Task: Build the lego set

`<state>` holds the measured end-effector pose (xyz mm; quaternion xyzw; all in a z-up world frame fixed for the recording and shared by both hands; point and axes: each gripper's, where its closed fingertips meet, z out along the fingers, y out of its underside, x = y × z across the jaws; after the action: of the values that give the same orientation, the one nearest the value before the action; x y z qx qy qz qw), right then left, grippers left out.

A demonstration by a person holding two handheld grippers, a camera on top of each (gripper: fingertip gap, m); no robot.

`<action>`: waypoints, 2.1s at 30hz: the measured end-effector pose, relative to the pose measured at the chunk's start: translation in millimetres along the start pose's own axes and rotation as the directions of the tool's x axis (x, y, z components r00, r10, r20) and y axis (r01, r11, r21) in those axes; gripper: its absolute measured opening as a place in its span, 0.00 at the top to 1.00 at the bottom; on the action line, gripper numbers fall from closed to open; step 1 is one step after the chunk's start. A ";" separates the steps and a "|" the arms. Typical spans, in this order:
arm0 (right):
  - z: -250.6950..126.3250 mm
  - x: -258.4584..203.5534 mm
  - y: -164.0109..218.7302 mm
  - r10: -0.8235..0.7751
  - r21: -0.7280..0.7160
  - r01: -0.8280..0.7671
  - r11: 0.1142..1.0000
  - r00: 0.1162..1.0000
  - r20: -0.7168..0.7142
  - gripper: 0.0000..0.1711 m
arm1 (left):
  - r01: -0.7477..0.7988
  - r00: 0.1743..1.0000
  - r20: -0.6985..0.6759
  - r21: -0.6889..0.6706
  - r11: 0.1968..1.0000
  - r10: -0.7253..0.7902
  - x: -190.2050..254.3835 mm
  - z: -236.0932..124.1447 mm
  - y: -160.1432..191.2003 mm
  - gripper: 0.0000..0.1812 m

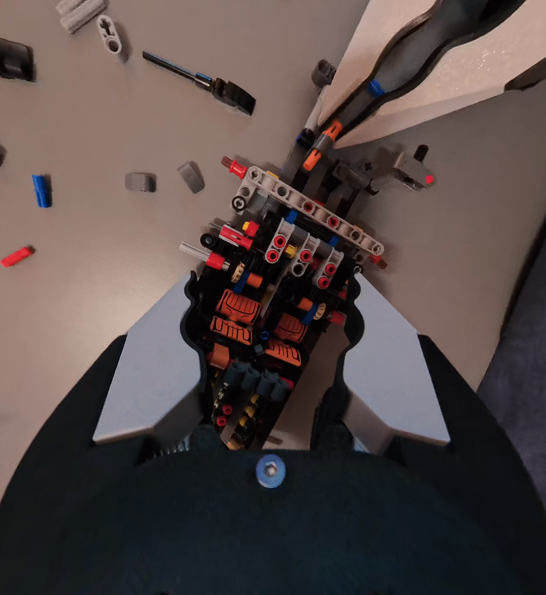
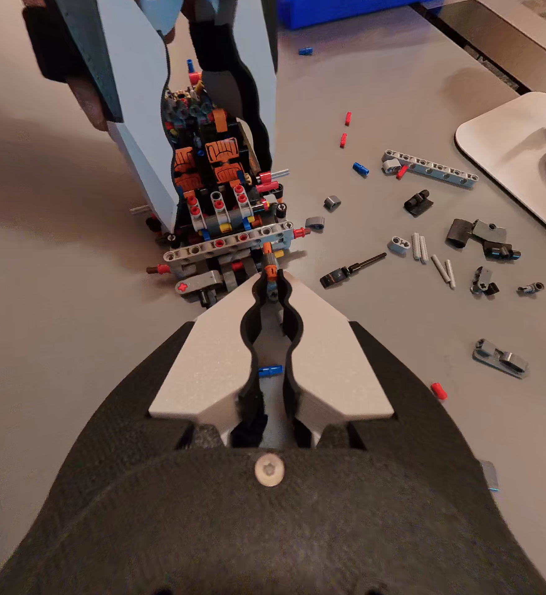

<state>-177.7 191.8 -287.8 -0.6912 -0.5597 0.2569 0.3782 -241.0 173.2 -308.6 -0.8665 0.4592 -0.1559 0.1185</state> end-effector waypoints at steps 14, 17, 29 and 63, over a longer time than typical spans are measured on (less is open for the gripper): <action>1.2 2.7 2.6 0.013 -0.010 -0.013 1.000 1.000 -0.004 0.98 | -0.190 0.982 0.011 0.112 0.975 0.190 -3.0 -15.6 -16.4 0.59; 3.1 1.3 3.5 0.012 -0.018 -0.012 1.000 1.000 -0.006 0.98 | -0.190 0.981 -0.018 0.133 0.973 0.194 -5.5 -15.0 -15.7 0.60; 8.2 2.1 1.1 0.003 -0.011 -0.003 1.000 1.000 -0.025 0.98 | -0.313 0.946 -0.016 0.208 0.927 0.323 4.2 -15.3 -27.9 0.71; 22.0 17.6 0.4 -0.201 0.024 0.200 0.979 0.960 0.195 0.98 | -0.318 0.947 0.018 0.185 0.930 0.321 10.3 2.6 -42.8 0.68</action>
<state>-190.3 214.1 -299.7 -0.6014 -0.6610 0.2853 0.3466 -202.1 188.3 -294.4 -0.7645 0.5782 -0.1819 0.2195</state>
